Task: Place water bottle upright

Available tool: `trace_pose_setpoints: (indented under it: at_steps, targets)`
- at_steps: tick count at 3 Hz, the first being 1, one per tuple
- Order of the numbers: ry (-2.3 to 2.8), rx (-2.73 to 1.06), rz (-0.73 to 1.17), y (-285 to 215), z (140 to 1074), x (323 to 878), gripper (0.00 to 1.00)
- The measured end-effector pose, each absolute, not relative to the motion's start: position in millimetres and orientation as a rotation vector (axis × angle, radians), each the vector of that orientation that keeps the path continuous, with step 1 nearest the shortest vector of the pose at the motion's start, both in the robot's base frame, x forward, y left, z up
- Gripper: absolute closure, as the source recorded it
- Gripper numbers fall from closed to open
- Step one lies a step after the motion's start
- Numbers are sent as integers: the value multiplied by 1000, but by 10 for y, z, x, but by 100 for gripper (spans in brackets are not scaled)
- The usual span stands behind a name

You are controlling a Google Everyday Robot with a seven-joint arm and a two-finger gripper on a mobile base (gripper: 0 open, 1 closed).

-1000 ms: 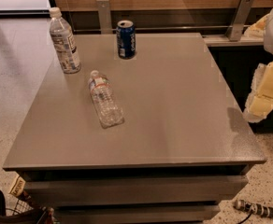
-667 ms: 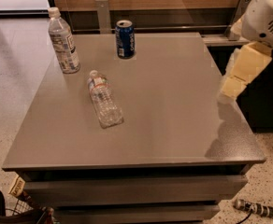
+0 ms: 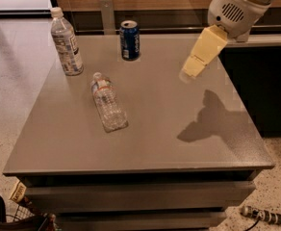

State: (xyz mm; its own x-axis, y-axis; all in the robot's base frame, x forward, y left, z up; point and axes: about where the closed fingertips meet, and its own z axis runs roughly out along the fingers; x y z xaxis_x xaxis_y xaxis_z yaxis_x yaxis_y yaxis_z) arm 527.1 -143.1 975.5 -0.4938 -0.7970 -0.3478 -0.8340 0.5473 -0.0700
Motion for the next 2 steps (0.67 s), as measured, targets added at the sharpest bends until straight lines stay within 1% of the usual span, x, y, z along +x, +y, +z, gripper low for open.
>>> trace_pose_setpoints:
  at_steps: [1,2]
  targets:
    - [2591,-1204,153,-1244,9685,5504,0]
    - [2728,-1056,108,-1037,9659,5675,0]
